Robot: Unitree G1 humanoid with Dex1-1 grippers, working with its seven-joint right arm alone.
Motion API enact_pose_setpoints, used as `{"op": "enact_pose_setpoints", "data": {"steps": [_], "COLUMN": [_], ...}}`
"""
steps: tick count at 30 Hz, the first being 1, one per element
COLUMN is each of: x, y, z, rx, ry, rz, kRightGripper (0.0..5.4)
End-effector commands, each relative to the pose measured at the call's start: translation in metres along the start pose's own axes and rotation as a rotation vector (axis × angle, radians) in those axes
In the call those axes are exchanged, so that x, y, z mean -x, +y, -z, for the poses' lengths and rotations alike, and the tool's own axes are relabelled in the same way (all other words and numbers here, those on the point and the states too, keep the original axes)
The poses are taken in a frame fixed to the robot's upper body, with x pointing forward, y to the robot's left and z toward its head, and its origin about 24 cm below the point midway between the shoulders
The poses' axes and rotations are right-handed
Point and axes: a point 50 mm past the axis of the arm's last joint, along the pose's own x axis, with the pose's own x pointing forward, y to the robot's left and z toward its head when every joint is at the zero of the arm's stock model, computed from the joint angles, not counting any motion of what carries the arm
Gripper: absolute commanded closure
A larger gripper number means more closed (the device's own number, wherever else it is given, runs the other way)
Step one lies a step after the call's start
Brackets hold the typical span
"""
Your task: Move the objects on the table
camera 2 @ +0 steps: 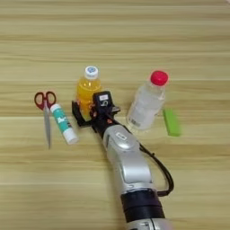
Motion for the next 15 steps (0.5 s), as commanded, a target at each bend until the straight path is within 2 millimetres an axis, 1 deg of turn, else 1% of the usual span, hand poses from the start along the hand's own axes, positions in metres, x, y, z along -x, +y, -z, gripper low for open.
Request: {"op": "enact_pose_setpoints", "data": {"steps": [1,8,15], "x": [-0.008,-0.003,0.007], "y": [0.004,0.005,0.001], "z": [-0.028,-0.023,-0.015], "rx": [0.037,0.034,0.034], "ry": [-0.121,-0.104,-0.080], "rz": [-0.016,-0.017,0.008], "kRightGripper": [1.22,1.90,1.98]}}
